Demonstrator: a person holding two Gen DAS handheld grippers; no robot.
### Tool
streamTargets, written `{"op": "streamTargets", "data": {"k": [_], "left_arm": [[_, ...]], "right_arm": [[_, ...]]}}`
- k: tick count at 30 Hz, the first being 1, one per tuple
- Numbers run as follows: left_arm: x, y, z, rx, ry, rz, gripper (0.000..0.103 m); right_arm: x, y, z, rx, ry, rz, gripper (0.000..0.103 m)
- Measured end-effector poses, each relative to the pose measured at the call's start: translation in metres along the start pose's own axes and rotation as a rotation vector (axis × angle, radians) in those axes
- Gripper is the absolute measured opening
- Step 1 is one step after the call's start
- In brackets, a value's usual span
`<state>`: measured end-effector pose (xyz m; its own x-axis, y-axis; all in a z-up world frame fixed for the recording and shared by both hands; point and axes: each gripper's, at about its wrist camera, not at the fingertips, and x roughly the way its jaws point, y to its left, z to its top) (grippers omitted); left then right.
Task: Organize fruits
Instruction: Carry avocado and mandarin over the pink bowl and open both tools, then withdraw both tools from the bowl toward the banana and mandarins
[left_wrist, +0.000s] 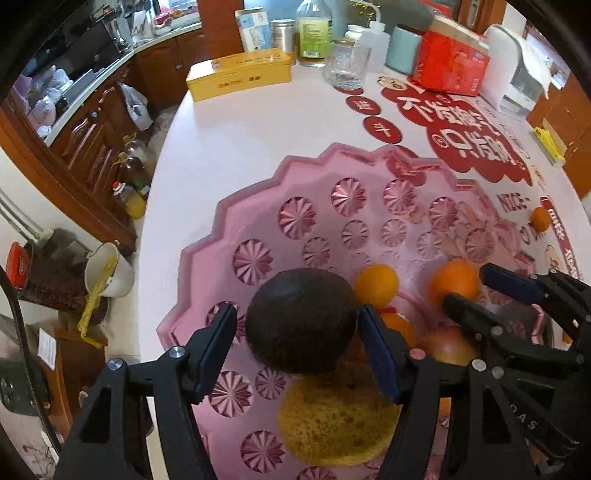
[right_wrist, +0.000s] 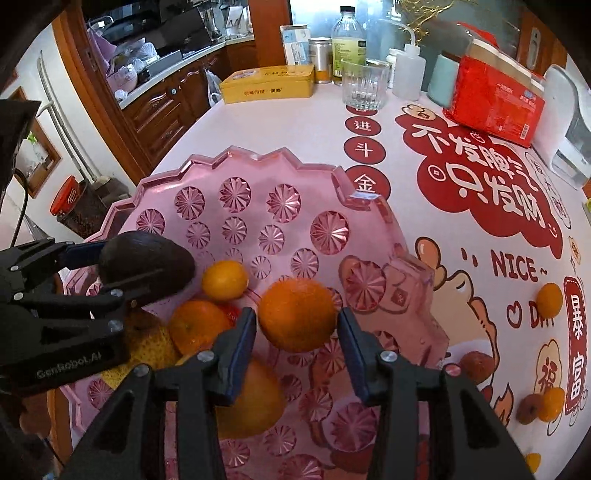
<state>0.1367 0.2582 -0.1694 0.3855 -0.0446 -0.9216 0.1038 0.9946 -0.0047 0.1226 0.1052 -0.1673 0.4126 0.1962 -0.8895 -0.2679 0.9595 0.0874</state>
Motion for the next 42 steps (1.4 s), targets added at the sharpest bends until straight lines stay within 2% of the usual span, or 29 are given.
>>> {"op": "streamTargets", "data": {"k": [5,13,27,33,42], "left_arm": [[-0.008,-0.010,-0.001,0.037,-0.021,0.056,0.073],[-0.040,-0.016,-0.005,0.041,-0.066,0.092,0.084],[-0.095,-0.040,-0.020,0.005,-0.126,0.116,0.085],[-0.120,-0.066,-0.020,-0.017,-0.158,0.113,0.085],[-0.154,-0.126,-0.016,-0.050,-0.225,0.101,0.088]], "right_arm": [[-0.015,0.005,0.001,-0.028,-0.047,-0.017,0.056],[-0.040,0.000,-0.003,-0.025,-0.101,-0.015,0.056],[-0.092,-0.020,-0.024,-0.023,-0.177,0.006,0.056],[-0.121,-0.049,-0.038,-0.029,-0.216,-0.003,0.056],[-0.163,-0.110,-0.050,-0.030,-0.256,-0.022,0.056]]}}
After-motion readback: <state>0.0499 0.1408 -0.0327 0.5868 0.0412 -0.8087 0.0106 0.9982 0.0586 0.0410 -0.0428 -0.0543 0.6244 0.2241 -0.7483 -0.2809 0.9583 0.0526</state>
